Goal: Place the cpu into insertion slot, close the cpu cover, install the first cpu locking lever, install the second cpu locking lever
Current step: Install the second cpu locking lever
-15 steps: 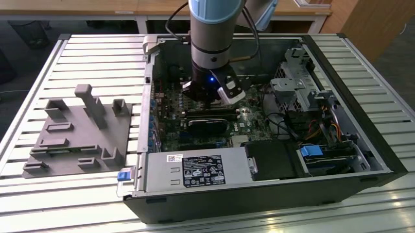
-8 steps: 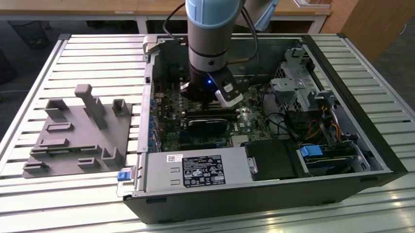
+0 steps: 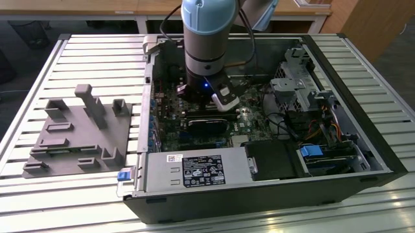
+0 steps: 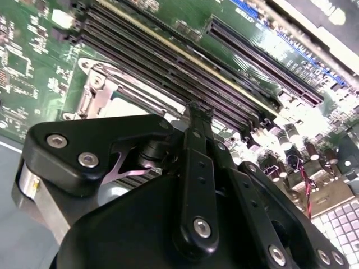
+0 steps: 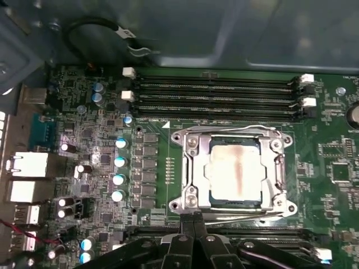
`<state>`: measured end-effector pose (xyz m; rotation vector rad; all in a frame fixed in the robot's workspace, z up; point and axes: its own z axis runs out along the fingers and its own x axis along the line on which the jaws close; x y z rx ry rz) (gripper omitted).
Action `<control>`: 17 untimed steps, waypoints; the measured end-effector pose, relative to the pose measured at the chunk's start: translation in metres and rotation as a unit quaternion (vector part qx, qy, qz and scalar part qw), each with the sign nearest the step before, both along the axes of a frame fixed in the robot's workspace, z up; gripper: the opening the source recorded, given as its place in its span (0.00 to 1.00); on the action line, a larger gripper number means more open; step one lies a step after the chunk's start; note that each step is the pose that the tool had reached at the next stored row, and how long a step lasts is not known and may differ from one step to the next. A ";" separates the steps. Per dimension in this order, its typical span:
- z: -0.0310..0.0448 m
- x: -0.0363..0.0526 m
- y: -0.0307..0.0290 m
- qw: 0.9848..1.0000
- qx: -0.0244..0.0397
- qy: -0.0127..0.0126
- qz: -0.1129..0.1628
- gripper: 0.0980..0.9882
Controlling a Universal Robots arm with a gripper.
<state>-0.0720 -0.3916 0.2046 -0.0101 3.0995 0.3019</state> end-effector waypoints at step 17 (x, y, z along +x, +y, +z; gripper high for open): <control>-0.0128 -0.0075 -0.0010 0.999 0.035 0.000 0.000 0.01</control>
